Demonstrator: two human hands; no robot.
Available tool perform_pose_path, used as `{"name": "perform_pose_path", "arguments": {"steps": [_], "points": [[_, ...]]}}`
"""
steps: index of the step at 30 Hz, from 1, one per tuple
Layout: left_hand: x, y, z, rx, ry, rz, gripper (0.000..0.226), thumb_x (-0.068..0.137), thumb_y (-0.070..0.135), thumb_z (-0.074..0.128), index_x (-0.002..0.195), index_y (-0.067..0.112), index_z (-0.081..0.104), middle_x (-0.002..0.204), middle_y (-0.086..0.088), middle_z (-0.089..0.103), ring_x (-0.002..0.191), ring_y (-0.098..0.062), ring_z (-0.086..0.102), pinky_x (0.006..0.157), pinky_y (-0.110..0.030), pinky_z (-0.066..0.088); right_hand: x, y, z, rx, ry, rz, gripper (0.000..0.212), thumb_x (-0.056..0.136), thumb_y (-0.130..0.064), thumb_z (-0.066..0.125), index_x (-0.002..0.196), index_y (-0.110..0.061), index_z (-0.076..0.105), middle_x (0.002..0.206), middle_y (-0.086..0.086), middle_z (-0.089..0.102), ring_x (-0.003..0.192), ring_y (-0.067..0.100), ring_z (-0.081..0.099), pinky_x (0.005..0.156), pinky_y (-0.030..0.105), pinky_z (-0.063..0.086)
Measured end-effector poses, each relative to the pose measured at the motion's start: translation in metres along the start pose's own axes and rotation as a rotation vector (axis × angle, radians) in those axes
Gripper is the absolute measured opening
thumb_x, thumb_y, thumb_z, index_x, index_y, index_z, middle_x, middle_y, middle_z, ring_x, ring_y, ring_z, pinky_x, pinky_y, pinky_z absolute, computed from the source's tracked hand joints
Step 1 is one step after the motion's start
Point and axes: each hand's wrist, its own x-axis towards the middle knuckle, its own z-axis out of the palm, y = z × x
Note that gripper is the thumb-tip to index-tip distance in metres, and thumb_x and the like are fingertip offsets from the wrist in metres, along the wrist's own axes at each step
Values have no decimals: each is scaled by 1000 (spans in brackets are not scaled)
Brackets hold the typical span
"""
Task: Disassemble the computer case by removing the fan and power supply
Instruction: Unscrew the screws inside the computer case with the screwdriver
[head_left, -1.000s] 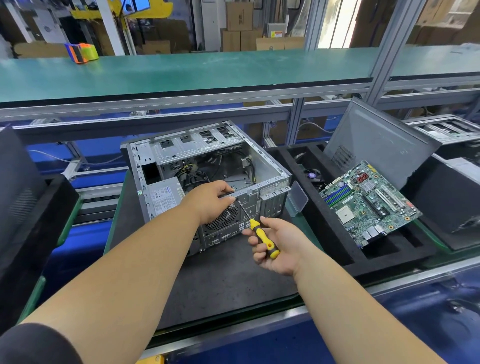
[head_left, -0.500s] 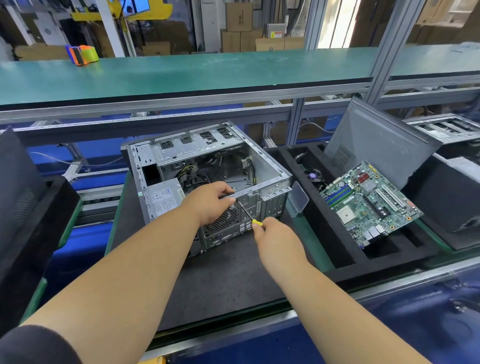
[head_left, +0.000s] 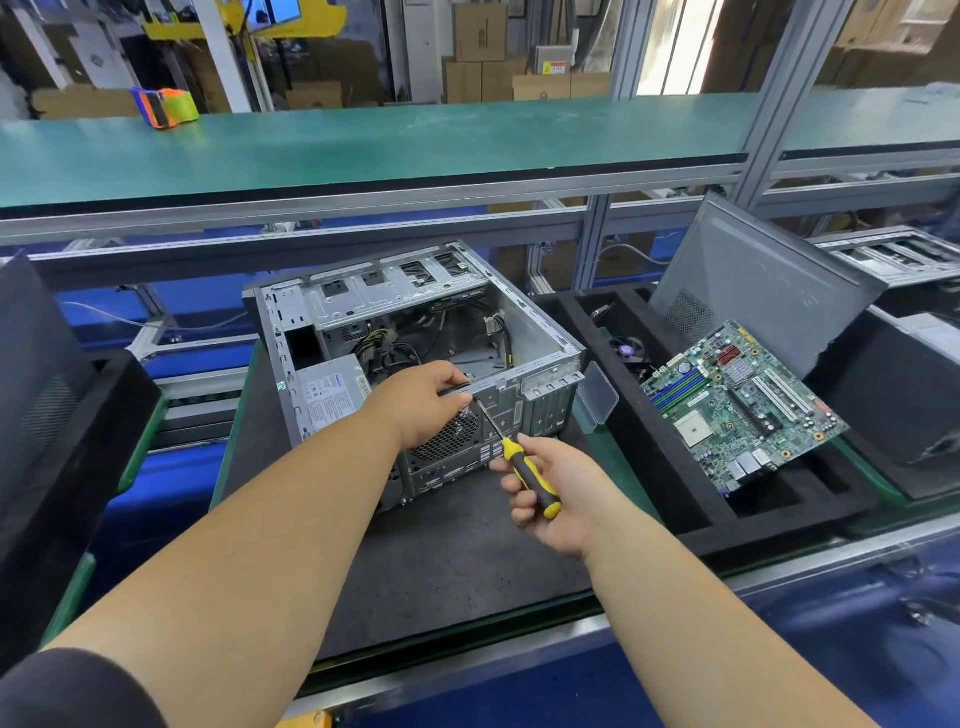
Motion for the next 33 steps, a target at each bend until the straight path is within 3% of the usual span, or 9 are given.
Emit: {"name": "perform_pose_path", "arguments": {"steps": [3, 8, 12, 14, 17, 21, 24, 29, 33], "points": [[0, 0, 0, -12, 1, 0, 19, 92, 43, 58, 110, 38, 61, 112, 16, 68, 104, -10, 61, 95, -34, 47, -2, -1, -4, 139, -139, 92, 40, 102, -33, 43, 90, -1, 63, 57, 1, 47, 36, 7, 31, 36, 17, 27], [-1, 1, 0, -15, -6, -7, 20, 93, 43, 58, 112, 38, 61, 116, 15, 67, 106, -10, 61, 96, -34, 46, 2, 3, 1, 25, -24, 11, 39, 105, -33, 41, 85, -6, 61, 51, -1, 44, 34, 7, 25, 36, 18, 22], [-1, 1, -1, -10, -4, -11, 20, 93, 43, 57, 112, 39, 62, 119, 15, 66, 109, -10, 60, 94, -31, 46, 3, 5, 9, -536, 254, -185, 41, 105, -37, 39, 80, -11, 59, 54, 2, 51, 43, 15, 38, 47, 26, 33], [-2, 2, -1, -6, -4, -10, 21, 93, 43, 57, 113, 39, 62, 121, 14, 66, 110, -10, 60, 93, -31, 46, 0, 8, 8, -975, 403, -397, 39, 104, -39, 37, 87, -9, 55, 76, 8, 63, 66, 26, 53, 62, 33, 41], [-2, 3, -1, -13, -1, -10, 20, 93, 43, 57, 113, 38, 62, 121, 13, 66, 110, -10, 59, 94, -31, 46, -3, 15, 8, -1528, 644, -606, 34, 106, -42, 30, 103, -15, 51, 97, 4, 67, 83, 27, 61, 58, 32, 34], [-2, 4, -1, -13, 2, -7, 18, 94, 42, 57, 111, 38, 62, 120, 13, 66, 108, -12, 60, 93, -31, 46, 0, 16, 10, -1692, 729, -679, 34, 106, -43, 29, 112, -17, 50, 99, 0, 67, 86, 23, 66, 46, 29, 25], [-3, 3, -1, -14, 6, -6, 18, 93, 42, 57, 111, 38, 62, 119, 13, 66, 107, -11, 60, 91, -29, 45, 2, 12, 4, -1416, 587, -631, 29, 103, -41, 40, 99, -16, 53, 89, 0, 64, 80, 23, 59, 57, 32, 33], [-3, 3, -1, -11, -1, -1, 21, 93, 42, 57, 113, 36, 62, 120, 11, 66, 107, -12, 60, 89, -29, 45, 1, 0, 0, -168, 93, -90, 30, 99, -28, 49, 86, -6, 65, 55, 1, 52, 41, 10, 37, 46, 22, 31], [-2, 2, -1, -10, -8, 1, 20, 94, 42, 57, 112, 36, 62, 119, 11, 66, 107, -13, 60, 93, -33, 47, -4, -3, -5, 141, -148, 65, 38, 103, -30, 41, 90, -3, 63, 59, 2, 49, 38, 7, 33, 37, 17, 29]]}}
